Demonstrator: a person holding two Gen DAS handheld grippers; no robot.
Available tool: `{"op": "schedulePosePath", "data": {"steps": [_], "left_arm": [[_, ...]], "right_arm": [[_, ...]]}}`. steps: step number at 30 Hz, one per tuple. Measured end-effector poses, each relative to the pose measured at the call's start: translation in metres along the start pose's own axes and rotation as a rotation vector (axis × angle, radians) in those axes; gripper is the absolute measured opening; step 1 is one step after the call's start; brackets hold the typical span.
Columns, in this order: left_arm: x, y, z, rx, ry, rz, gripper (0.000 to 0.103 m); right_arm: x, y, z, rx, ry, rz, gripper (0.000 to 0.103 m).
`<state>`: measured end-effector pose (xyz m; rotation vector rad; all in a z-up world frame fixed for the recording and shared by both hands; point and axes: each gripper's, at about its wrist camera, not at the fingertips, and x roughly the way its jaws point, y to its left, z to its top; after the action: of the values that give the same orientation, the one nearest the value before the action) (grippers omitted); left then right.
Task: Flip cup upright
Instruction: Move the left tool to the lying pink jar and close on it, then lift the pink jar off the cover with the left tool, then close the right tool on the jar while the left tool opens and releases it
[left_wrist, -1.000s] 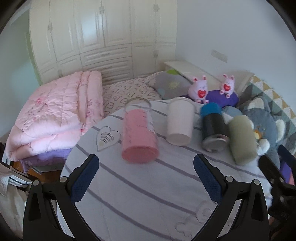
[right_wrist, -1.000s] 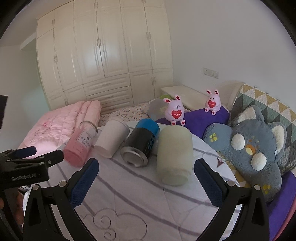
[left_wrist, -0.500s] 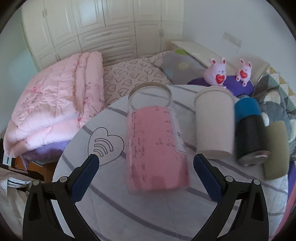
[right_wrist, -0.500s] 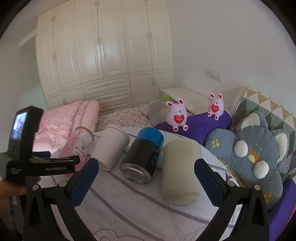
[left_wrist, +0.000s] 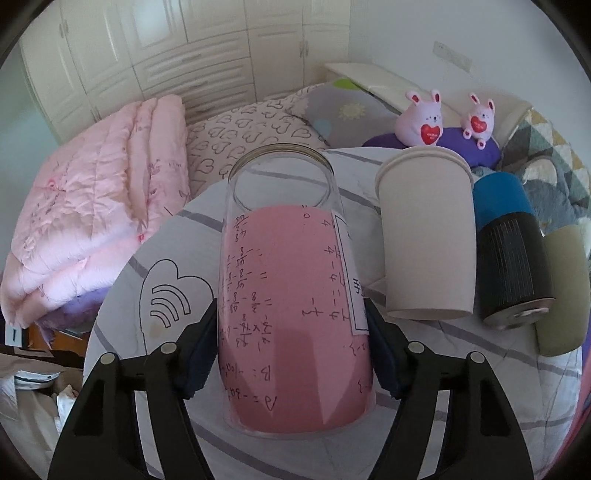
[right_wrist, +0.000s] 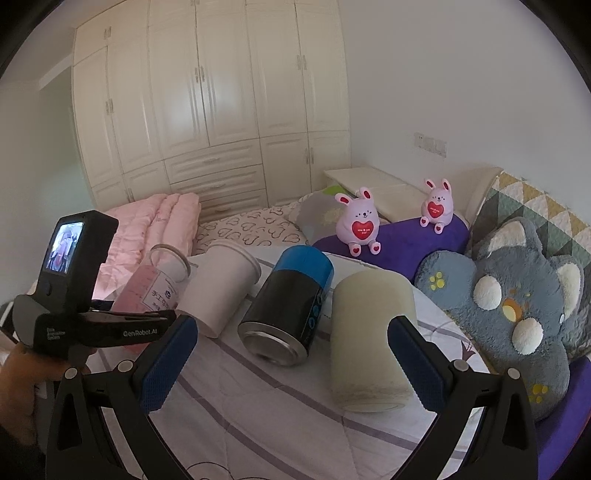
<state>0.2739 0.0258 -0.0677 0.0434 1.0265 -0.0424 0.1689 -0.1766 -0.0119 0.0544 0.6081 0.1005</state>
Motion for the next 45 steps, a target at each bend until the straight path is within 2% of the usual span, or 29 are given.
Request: {"op": "schedulePosePath", "data": {"steps": [11,20,31,37,41,45], "left_arm": [[-0.035,-0.001,-0.025,0.019,-0.019,-0.026,0.072],[-0.076,-0.026,-0.082,0.068,-0.014,-0.061,0.071],[-0.121,-0.086,-0.148,0.198,-0.036,-0.136,0.071],[-0.13,-0.093,-0.172,0.197,-0.028,-0.14,0.072],[-0.136,-0.09,-0.182,0.175,-0.031,-0.147,0.072],[-0.143,-0.085,-0.191,0.153,-0.025,-0.159,0.075]], "right_arm": [[-0.014,-0.001,-0.005,-0.002,0.006,-0.002,0.103],[-0.039,-0.001,-0.037,-0.011,0.066,0.009,0.103],[-0.089,-0.018,-0.071,-0.014,0.078,-0.026,0.103],[-0.102,-0.017,-0.085,-0.027,0.098,-0.022,0.103],[-0.103,-0.014,-0.092,-0.021,0.118,0.004,0.103],[-0.097,-0.009,-0.091,0.029,0.155,0.092,0.103]]}}
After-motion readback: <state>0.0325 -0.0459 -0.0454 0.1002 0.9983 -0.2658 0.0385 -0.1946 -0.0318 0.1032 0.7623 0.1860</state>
